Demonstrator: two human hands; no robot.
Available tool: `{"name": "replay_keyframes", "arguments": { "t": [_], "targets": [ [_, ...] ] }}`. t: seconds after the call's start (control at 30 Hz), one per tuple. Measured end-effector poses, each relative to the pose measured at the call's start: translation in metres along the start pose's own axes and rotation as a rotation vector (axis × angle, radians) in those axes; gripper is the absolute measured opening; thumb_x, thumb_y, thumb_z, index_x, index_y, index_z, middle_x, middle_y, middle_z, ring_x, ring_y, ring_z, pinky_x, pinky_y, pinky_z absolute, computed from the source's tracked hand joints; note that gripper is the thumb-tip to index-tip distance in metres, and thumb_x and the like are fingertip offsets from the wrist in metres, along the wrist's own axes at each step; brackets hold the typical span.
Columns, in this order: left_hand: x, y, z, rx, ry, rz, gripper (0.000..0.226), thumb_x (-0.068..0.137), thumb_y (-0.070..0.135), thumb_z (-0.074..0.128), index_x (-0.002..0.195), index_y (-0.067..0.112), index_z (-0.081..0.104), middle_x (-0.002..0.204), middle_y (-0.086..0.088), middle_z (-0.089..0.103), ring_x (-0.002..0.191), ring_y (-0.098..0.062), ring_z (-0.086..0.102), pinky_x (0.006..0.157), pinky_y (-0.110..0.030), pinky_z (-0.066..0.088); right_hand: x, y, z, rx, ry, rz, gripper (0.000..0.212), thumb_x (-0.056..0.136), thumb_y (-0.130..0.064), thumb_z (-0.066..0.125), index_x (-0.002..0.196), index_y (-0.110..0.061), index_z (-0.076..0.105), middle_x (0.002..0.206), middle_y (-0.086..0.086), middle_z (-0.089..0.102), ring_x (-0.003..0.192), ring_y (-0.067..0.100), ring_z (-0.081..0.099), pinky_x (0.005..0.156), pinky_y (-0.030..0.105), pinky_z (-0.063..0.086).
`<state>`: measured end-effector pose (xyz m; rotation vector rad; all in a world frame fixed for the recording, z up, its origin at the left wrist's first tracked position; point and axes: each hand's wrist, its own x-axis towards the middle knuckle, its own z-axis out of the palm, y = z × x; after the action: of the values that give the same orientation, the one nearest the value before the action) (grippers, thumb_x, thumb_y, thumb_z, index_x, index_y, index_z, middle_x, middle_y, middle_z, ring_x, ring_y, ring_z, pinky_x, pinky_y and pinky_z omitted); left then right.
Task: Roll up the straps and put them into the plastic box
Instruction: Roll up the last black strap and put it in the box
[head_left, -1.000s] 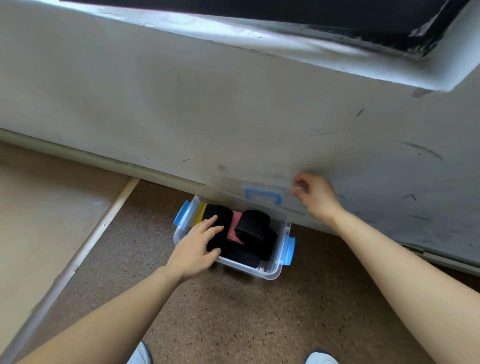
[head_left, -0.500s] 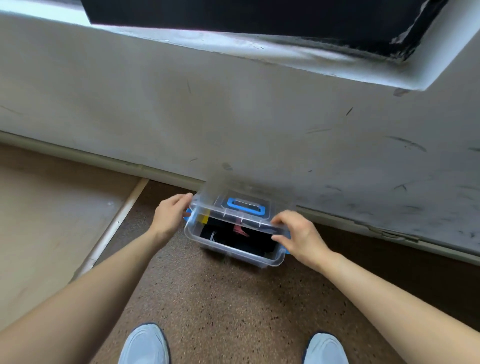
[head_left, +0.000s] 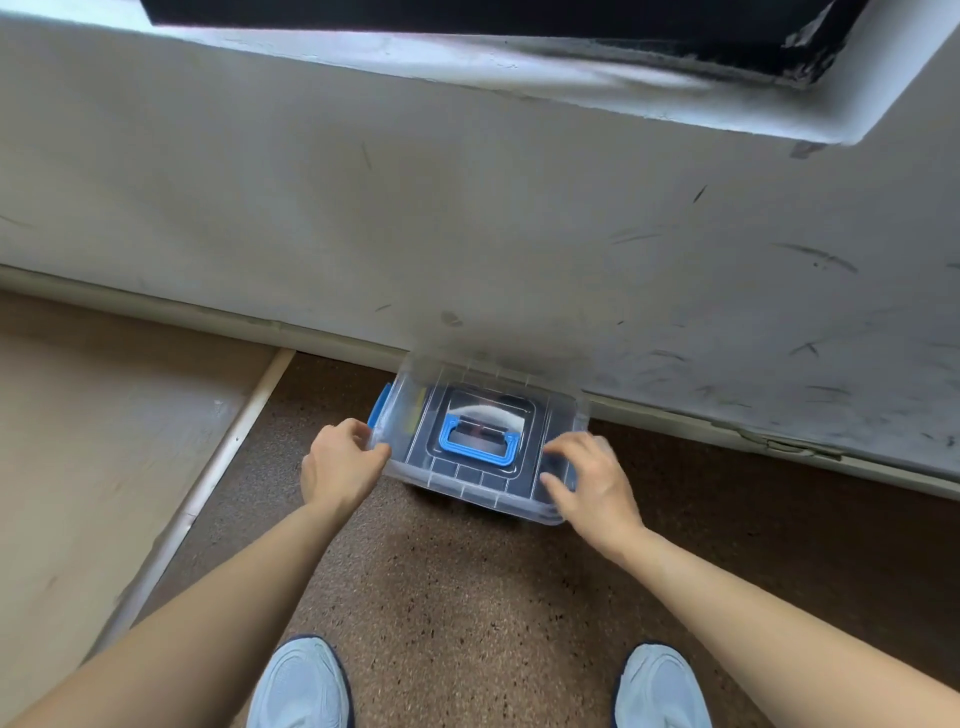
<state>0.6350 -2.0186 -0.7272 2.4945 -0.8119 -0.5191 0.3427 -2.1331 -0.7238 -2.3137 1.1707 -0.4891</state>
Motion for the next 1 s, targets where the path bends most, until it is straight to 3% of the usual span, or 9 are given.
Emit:
{"name": "replay_keyframes", "arguments": {
  "t": [0.1,0.2,0.33,0.5,0.6,0.77,0.87,1.0],
  "targets": [
    [0.004,0.0,0.004,-0.01,-0.029,0.103,0.052,0.092,0.036,0.068,0.141,0.027,0.055,0.136,-0.004,0.056,0.113,-0.023,0.059,0.091,-0.039,0.048,0.008,0.01,-0.004,0.027,0.006,0.269,0.058,0.088,-0.025,0.078,0.142,-0.026,0.056,0.148,0.001,0.042,0.134,0.021,0.037,0.111,0.037,0.037],
    [0.011,0.003,0.007,0.08,-0.095,0.259,0.061,0.098,0.037,0.063,0.154,0.03,0.042,0.159,-0.001,0.039,0.138,-0.024,0.042,0.107,-0.046,0.044,0.012,0.025,-0.007,0.114,-0.082,0.382,0.068,0.094,-0.029,0.072,0.154,-0.034,0.041,0.163,0.003,0.025,0.147,0.027,0.025,0.118,0.041,0.028],
    [0.02,0.011,0.012,0.16,-0.157,0.309,0.061,0.104,0.041,0.053,0.161,0.036,0.029,0.169,0.005,0.025,0.147,-0.026,0.032,0.11,-0.047,0.042,0.014,0.039,0.0,0.194,-0.151,0.419,0.069,0.099,-0.036,0.064,0.157,-0.044,0.027,0.164,0.004,0.029,0.15,0.029,0.03,0.121,0.047,0.03],
    [0.029,0.016,0.015,0.139,-0.215,0.249,0.057,0.107,0.042,0.047,0.16,0.044,0.026,0.171,0.004,0.017,0.149,-0.033,0.031,0.107,-0.052,0.045,0.024,0.038,0.003,0.277,-0.206,0.476,0.071,0.102,-0.04,0.058,0.16,-0.044,0.018,0.163,0.005,0.032,0.149,0.025,0.033,0.122,0.044,0.031],
    [0.035,0.023,0.013,0.055,-0.215,0.22,0.053,0.105,0.037,0.053,0.156,0.039,0.038,0.17,0.001,0.022,0.147,-0.032,0.039,0.112,-0.051,0.041,0.025,0.038,0.003,0.311,-0.213,0.494,0.075,0.099,-0.044,0.061,0.159,-0.048,0.016,0.163,0.005,0.03,0.149,0.025,0.032,0.121,0.044,0.031],
    [0.038,0.021,0.01,-0.02,-0.176,0.18,0.044,0.102,0.033,0.062,0.145,0.032,0.056,0.165,-0.002,0.036,0.145,-0.029,0.044,0.117,-0.054,0.034,0.017,0.033,0.009,0.41,-0.158,0.508,0.074,0.101,-0.032,0.062,0.159,-0.047,0.019,0.164,0.004,0.024,0.151,0.024,0.028,0.122,0.044,0.028],
    [0.039,0.012,0.011,-0.042,-0.13,0.175,0.036,0.099,0.037,0.066,0.134,0.029,0.065,0.157,-0.003,0.047,0.137,-0.029,0.052,0.113,-0.054,0.041,0.01,0.03,0.016,0.442,-0.114,0.506,0.076,0.099,-0.025,0.065,0.159,-0.046,0.023,0.16,0.003,0.029,0.146,0.021,0.033,0.12,0.042,0.031],
    [0.039,0.012,0.011,-0.15,-0.136,0.16,0.032,0.094,0.034,0.073,0.125,0.029,0.064,0.14,-0.001,0.059,0.12,-0.026,0.061,0.101,-0.055,0.053,0.013,0.029,0.015,0.508,-0.033,0.537,0.072,0.096,-0.023,0.069,0.154,-0.046,0.032,0.154,0.003,0.038,0.143,0.021,0.037,0.117,0.046,0.039]
  ]
}}
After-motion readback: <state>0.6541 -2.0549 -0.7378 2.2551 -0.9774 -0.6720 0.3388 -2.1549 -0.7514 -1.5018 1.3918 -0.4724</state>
